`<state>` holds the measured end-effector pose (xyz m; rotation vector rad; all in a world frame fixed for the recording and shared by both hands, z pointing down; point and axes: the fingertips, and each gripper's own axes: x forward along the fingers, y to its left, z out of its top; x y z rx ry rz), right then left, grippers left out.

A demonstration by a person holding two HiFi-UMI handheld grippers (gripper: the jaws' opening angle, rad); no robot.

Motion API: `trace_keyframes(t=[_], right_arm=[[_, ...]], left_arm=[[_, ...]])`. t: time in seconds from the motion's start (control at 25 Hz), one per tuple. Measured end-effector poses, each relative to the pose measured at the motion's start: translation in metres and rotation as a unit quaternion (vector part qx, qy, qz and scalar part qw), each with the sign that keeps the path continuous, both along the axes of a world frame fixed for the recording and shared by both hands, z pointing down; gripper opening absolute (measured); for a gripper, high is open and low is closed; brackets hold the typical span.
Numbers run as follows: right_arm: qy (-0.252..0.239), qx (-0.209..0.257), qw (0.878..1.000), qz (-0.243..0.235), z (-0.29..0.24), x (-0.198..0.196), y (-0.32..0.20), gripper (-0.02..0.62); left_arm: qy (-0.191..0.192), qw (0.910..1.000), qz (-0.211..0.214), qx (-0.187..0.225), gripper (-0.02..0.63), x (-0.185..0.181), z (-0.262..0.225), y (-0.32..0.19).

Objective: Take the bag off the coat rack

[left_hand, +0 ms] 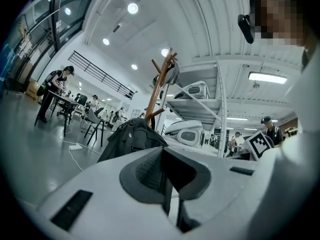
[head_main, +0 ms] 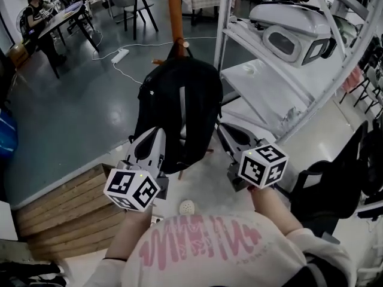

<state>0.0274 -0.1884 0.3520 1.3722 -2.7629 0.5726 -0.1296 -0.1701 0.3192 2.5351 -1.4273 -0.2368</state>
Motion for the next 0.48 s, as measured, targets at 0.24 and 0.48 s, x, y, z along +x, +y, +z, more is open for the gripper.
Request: trace_keyframes(t=[0.24,0.48], right_arm=[[0.001,0.003,1.000,0.008,-0.005,-0.012,-0.042,0.006],[0.000,0.009,1.000,0.007,-0.008,-0.031,-0.069,0.005]], left_arm=[[0.011,0.9999,0.010,0.004,0.003,-0.013,-0.008,-0.042],[0.014,0.9998,0.016,0.008,0.003,-0.029,-0.012,-0.068]])
